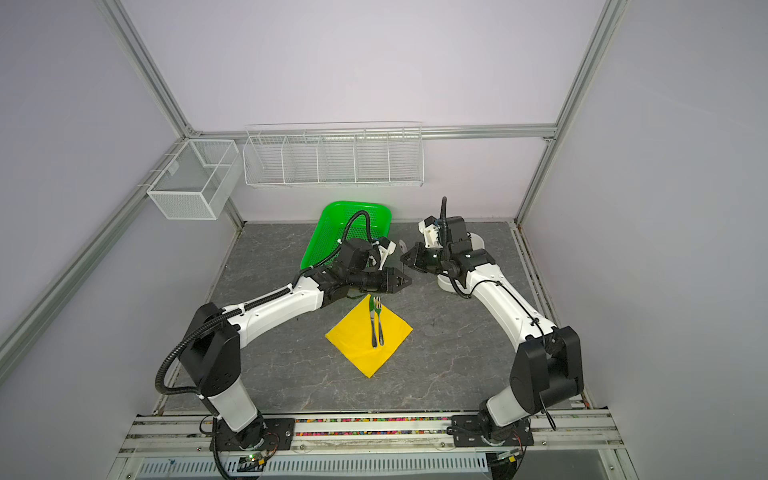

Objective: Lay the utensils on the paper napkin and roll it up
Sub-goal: 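Lift the spoon and carry it toward the napkin with the right gripper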

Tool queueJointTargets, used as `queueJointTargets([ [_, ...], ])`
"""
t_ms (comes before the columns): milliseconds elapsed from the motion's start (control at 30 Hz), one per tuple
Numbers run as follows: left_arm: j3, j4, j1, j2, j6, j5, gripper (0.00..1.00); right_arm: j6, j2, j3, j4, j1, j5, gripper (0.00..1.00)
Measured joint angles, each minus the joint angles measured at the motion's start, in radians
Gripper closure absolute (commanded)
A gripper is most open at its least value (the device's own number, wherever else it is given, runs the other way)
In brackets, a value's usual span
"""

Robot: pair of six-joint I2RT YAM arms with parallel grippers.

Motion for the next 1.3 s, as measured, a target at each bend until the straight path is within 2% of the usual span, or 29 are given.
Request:
queueJointTargets([
  [167, 0.003, -0.004, -0.001, 0.0, -0.005, -0.007, 1.0, 0.006, -0.012, -0.017, 0.003, 0.011, 0.015, 0.93],
  [300, 0.001, -0.018, 0.004, -0.002, -0.003, -0.018, 1.0, 0.01, -0.019, -0.028, 0.019, 0.017, 0.026, 0.9],
  [467, -0.038, -0.035, 0.003, -0.028, 0.017, -0.049, 1.0, 0.029, -0.021, -0.052, 0.031, 0.036, 0.032, 0.71],
  [633, -0.069, -0.088, 0.003, -0.069, 0.058, -0.114, 1.0, 0.063, -0.023, -0.064, 0.031, 0.064, 0.074, 0.65],
  [867, -0.087, -0.137, -0.005, -0.111, 0.106, -0.209, 1.0, 0.12, -0.024, -0.053, 0.02, 0.133, 0.187, 0.63],
  [1100, -0.087, -0.142, -0.013, -0.114, 0.122, -0.232, 1.0, 0.151, -0.023, -0.035, 0.017, 0.174, 0.259, 0.63],
  [1300, -0.088, -0.14, -0.016, -0.114, 0.128, -0.235, 1.0, 0.172, -0.008, -0.018, 0.02, 0.192, 0.287, 0.68],
])
